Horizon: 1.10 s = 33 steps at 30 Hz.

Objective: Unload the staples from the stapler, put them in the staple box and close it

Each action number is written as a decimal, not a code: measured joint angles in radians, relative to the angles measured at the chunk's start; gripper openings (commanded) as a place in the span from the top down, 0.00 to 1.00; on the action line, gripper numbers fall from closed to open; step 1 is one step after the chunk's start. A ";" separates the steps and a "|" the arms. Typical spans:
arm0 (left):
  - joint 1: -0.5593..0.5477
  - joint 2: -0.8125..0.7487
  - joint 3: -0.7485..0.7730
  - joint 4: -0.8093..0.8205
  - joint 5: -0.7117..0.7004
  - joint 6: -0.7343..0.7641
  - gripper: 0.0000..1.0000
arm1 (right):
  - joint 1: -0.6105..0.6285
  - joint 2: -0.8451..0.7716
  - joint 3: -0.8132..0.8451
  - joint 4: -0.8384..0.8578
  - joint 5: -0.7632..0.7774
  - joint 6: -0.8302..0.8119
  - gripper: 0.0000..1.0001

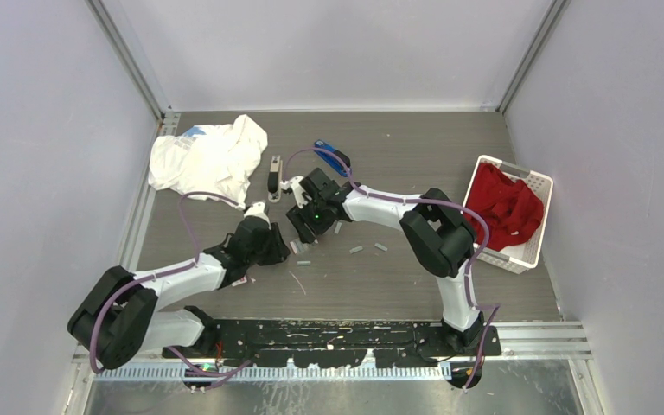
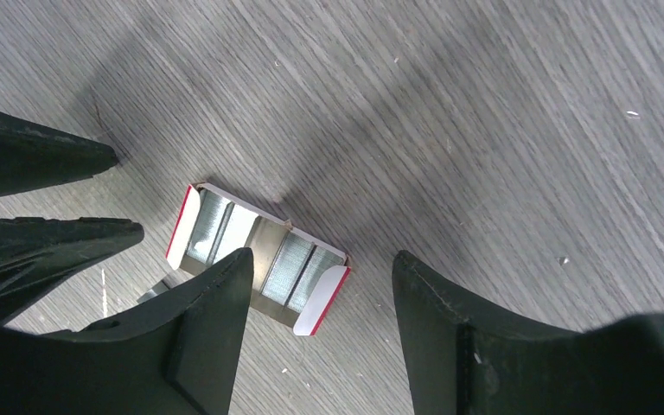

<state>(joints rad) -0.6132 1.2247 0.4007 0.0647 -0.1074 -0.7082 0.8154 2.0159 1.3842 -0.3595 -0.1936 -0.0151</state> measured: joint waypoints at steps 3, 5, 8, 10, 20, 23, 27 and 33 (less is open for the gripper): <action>0.000 0.012 0.006 0.008 0.006 -0.002 0.64 | 0.002 0.000 0.001 0.000 0.002 0.000 0.35; 0.000 0.015 0.006 0.011 0.008 -0.004 0.64 | 0.003 0.001 0.002 0.000 0.007 0.000 0.35; 0.000 0.019 0.008 0.015 0.014 -0.010 0.64 | 0.005 0.001 0.002 0.000 0.021 -0.001 0.36; 0.000 0.021 0.009 0.016 0.016 -0.013 0.64 | 0.007 0.002 0.003 0.000 0.030 -0.001 0.37; 0.000 0.021 0.009 0.016 0.023 -0.014 0.64 | 0.030 0.007 0.010 -0.002 0.078 -0.014 0.36; 0.000 0.021 0.009 0.016 0.023 -0.014 0.64 | 0.037 0.011 0.014 -0.003 0.090 -0.018 0.36; 0.000 0.021 0.009 0.016 0.023 -0.014 0.64 | 0.043 0.012 0.015 -0.002 0.107 -0.028 0.36; 0.000 0.021 0.009 0.016 0.024 -0.016 0.64 | 0.049 0.014 0.017 -0.003 0.128 -0.036 0.35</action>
<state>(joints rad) -0.6132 1.2457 0.4095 0.0807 -0.0830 -0.7246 0.8646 2.0296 1.4010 -0.3630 -0.0654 -0.0509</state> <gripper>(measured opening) 0.361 0.640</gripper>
